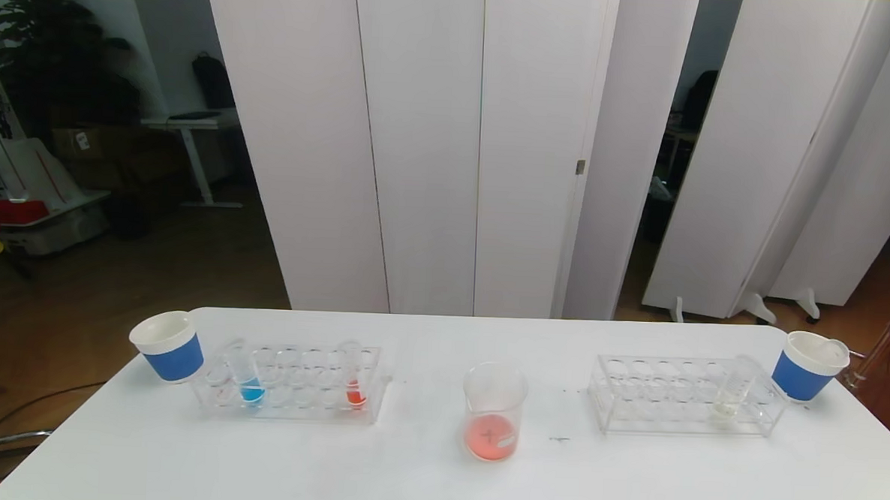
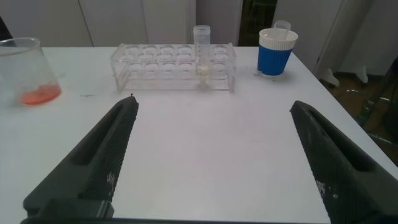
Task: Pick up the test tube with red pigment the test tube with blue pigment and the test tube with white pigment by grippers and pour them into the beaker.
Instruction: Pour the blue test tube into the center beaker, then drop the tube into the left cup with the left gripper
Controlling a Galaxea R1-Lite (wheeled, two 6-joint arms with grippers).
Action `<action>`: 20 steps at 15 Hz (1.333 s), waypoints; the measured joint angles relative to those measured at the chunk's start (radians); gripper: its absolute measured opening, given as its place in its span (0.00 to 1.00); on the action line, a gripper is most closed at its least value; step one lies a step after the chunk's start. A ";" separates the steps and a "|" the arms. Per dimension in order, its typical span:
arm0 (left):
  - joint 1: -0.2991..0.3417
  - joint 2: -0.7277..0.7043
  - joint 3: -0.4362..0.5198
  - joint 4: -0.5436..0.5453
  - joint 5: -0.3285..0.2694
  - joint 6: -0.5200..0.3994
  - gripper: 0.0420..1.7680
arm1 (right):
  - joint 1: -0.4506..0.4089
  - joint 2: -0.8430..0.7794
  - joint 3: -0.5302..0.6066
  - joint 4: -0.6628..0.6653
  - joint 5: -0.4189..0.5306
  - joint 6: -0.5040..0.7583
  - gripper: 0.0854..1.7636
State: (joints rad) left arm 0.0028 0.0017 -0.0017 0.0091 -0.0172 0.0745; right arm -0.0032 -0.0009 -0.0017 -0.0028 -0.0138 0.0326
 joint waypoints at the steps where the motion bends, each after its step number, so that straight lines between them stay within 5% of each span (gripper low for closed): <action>1: 0.000 0.000 0.000 0.000 0.000 0.000 0.99 | 0.000 0.000 0.000 0.000 0.000 0.000 0.99; 20: 0.000 0.000 -0.020 -0.006 0.020 -0.027 0.99 | 0.000 0.000 0.000 0.000 0.000 0.000 0.99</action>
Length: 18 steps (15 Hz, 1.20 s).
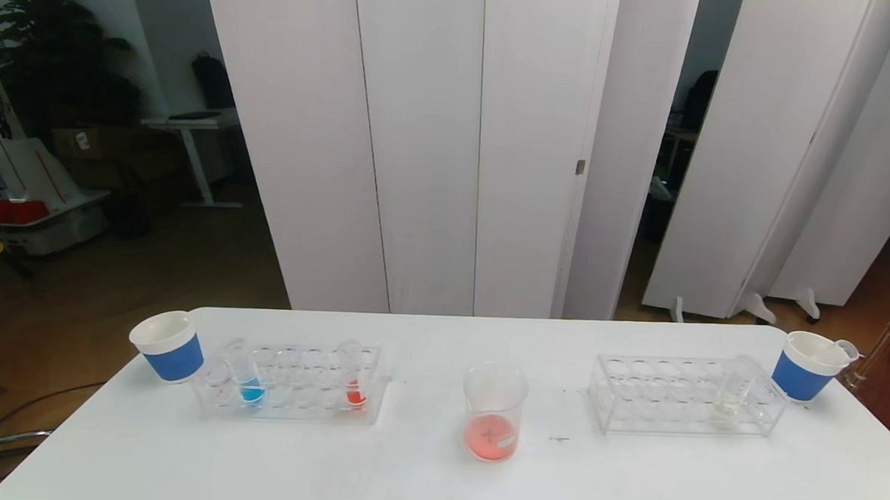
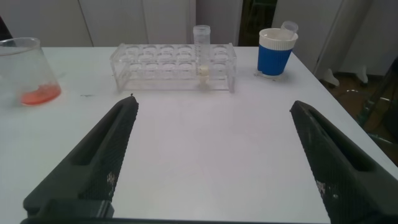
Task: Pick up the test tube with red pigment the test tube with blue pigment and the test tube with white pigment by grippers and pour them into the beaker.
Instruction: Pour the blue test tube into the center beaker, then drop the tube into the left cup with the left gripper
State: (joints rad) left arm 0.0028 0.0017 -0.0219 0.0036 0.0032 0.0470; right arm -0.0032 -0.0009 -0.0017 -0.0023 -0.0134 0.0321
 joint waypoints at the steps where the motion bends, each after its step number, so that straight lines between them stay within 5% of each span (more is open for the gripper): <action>1: 0.000 0.000 -0.016 0.004 0.005 0.000 0.99 | 0.000 0.000 0.000 0.000 0.000 0.000 0.99; 8: 0.000 0.017 -0.283 0.219 -0.005 -0.001 0.99 | 0.000 0.000 0.000 0.000 0.000 0.000 0.99; 18: -0.009 0.344 -0.595 0.164 0.011 -0.082 0.99 | 0.000 0.000 0.000 0.000 0.000 0.000 0.99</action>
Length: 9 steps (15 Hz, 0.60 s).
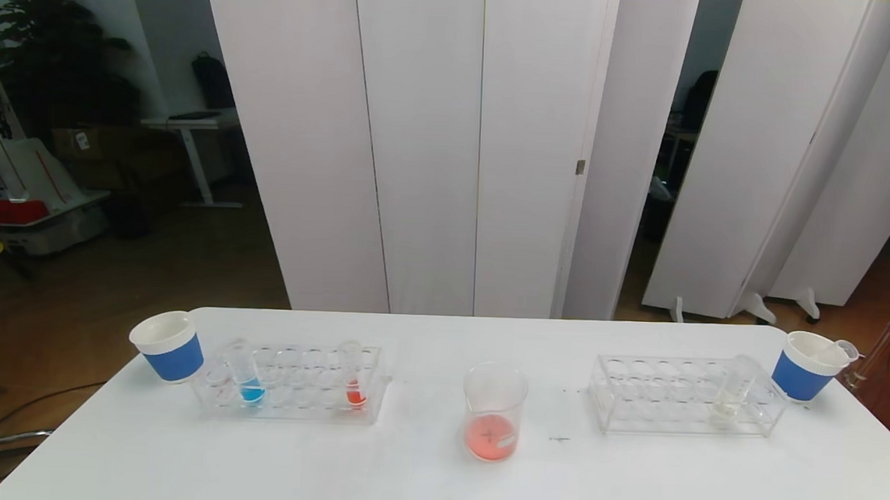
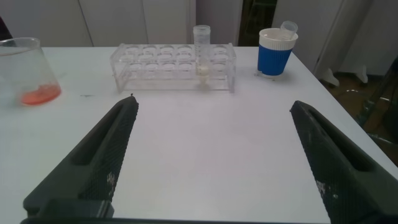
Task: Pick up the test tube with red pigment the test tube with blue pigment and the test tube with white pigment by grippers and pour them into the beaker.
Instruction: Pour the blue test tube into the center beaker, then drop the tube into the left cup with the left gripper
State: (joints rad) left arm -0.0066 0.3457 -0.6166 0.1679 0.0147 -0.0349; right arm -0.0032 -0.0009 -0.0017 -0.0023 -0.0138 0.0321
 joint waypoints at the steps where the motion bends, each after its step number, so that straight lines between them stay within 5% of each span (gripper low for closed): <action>1: 0.000 0.038 -0.010 -0.042 0.001 -0.004 0.99 | 0.000 0.000 0.000 0.000 0.000 0.000 0.99; 9: 0.001 0.327 0.012 -0.257 0.027 -0.006 0.99 | 0.000 0.000 0.000 0.000 0.000 0.000 0.99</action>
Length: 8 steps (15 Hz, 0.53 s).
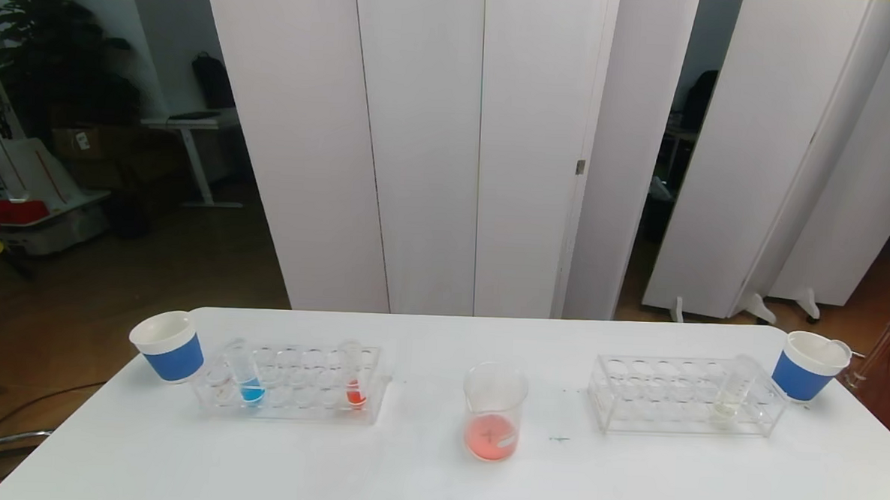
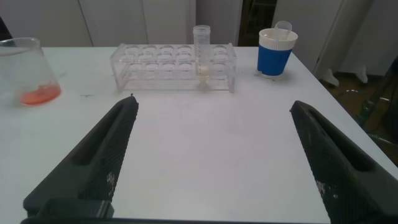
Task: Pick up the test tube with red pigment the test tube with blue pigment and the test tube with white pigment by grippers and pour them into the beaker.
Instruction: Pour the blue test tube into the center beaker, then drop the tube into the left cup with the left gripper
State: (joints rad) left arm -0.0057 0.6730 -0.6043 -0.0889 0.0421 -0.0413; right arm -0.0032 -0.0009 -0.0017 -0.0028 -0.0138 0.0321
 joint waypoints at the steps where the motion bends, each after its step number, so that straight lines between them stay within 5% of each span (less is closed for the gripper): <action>1: -0.001 0.038 0.023 -0.044 0.000 -0.001 0.99 | 0.000 0.000 0.000 0.000 0.000 0.000 0.99; 8: -0.068 0.268 0.185 -0.280 -0.010 -0.064 0.99 | 0.000 0.000 0.000 0.000 0.000 0.000 0.99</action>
State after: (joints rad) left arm -0.0740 0.9409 -0.4189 -0.3685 0.0326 -0.1049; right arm -0.0032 -0.0009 -0.0017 -0.0028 -0.0134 0.0321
